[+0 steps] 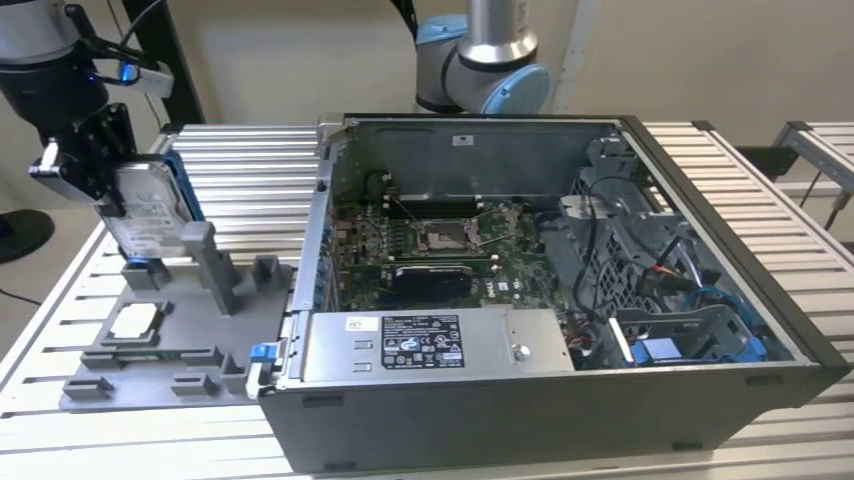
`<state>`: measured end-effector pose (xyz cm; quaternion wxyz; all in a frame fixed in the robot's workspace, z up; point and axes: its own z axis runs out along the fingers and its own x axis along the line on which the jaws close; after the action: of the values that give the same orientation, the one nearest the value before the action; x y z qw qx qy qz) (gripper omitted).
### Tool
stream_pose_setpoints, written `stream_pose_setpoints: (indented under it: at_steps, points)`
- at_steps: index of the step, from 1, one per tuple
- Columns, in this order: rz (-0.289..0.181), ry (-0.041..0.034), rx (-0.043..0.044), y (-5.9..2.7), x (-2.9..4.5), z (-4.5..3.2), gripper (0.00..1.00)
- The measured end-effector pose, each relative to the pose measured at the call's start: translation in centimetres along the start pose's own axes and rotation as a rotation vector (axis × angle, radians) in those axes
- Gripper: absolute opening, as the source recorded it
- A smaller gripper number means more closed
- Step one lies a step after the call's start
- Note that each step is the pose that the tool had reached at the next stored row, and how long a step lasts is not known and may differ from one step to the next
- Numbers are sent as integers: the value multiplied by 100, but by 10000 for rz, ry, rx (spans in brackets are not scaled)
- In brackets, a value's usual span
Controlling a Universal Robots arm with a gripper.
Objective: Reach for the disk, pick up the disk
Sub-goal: 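Pick up the disk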
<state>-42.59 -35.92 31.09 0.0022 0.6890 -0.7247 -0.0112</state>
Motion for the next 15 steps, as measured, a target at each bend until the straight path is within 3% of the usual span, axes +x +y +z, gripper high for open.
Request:
stream_pose_setpoints:
  at_steps: [15]
  points:
    - [0,0,0,4,-2,-199,0]
